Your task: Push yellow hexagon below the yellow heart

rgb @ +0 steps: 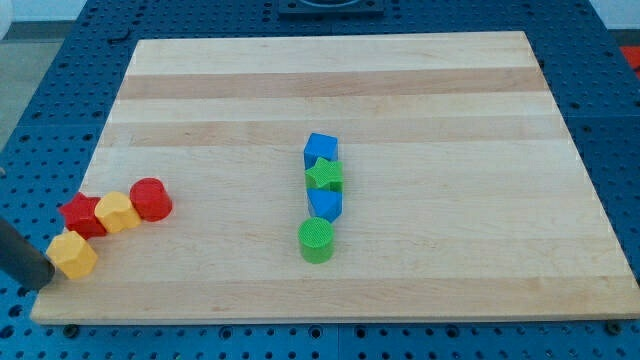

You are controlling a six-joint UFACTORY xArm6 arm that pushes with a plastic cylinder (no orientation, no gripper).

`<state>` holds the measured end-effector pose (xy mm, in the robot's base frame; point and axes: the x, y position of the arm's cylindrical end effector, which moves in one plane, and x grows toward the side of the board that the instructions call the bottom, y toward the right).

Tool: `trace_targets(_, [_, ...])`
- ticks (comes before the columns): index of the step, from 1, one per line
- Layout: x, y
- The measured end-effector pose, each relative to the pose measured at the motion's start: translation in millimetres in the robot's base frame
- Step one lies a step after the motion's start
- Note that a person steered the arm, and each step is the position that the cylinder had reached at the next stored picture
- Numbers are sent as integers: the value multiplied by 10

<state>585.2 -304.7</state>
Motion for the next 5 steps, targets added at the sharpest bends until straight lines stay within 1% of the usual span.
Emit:
trace_targets(2, [-18, 106])
trace_targets(5, [-138, 465])
